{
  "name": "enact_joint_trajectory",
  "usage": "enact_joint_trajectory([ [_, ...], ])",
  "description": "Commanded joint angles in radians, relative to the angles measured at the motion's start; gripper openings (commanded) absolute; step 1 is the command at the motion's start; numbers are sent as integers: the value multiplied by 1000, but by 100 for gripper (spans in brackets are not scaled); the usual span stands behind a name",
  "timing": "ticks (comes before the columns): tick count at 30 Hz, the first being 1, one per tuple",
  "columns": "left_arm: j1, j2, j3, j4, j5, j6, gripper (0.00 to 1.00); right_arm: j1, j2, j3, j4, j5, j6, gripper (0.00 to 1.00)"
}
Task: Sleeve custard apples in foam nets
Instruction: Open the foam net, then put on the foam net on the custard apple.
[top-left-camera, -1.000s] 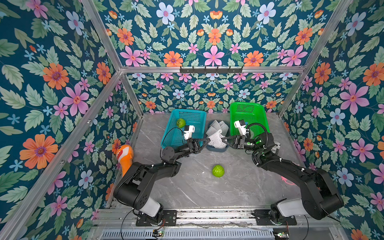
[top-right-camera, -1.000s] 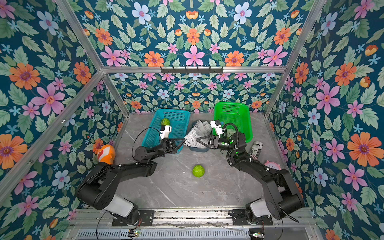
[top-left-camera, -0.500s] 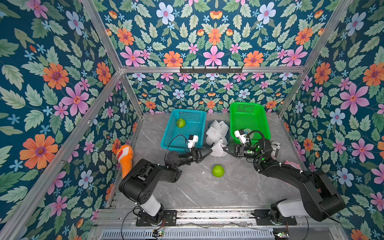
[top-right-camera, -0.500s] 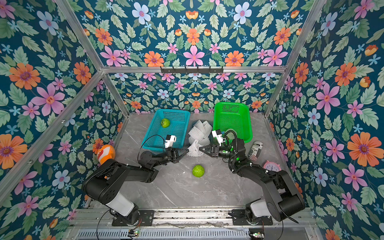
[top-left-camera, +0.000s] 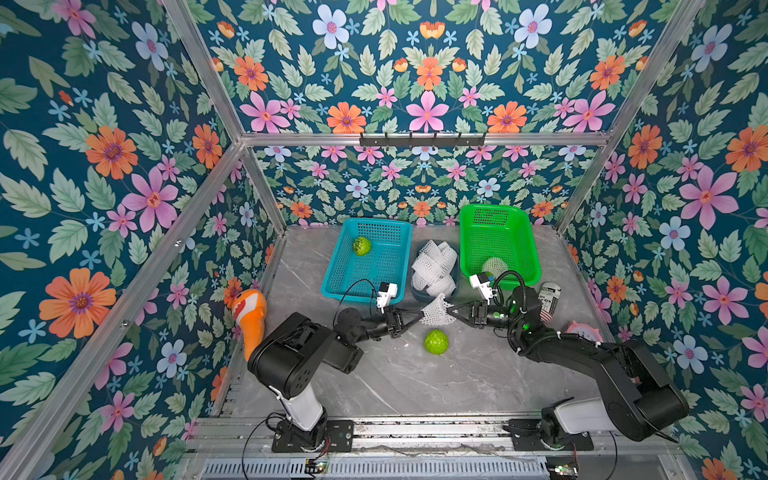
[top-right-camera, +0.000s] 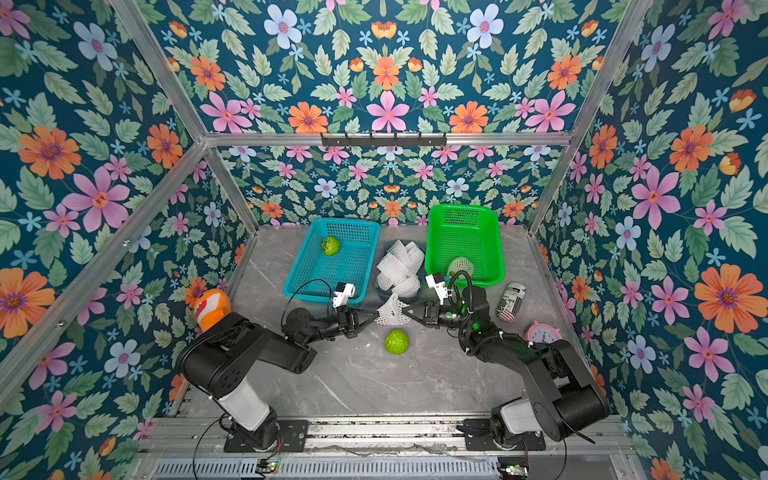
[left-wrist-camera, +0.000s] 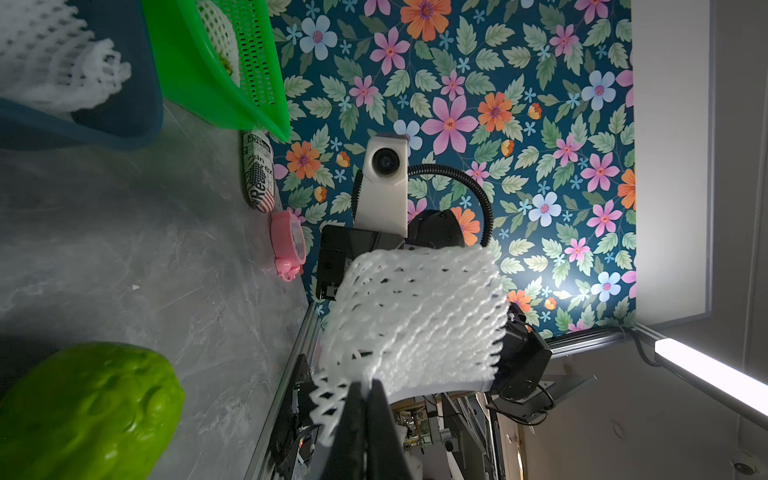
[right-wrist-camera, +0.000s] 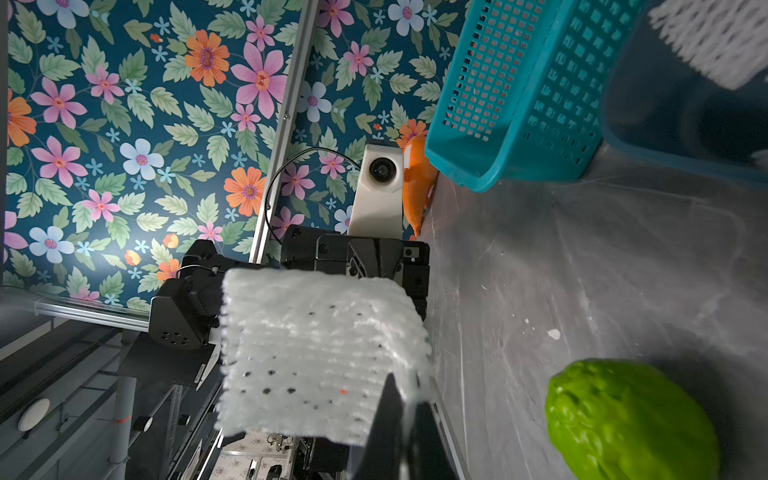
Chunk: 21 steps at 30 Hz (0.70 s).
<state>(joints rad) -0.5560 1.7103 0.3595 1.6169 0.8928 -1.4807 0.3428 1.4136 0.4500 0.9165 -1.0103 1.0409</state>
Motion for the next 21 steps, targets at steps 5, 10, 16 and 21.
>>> enact_joint_trajectory([
  [5, -33, 48, -35, 101, 7, 56, 0, 0, 33, -47, 43, 3, -29, 0],
  [10, -33, 71, -68, 101, -4, 81, 0, 1, 83, -68, 81, 4, -29, 0],
  [16, -35, 107, -83, 100, -5, 99, 0, 3, 132, -80, 84, 0, -50, 0],
  [21, -36, 139, -91, 100, -5, 116, 0, 11, 149, -91, 50, 16, -98, 0],
])
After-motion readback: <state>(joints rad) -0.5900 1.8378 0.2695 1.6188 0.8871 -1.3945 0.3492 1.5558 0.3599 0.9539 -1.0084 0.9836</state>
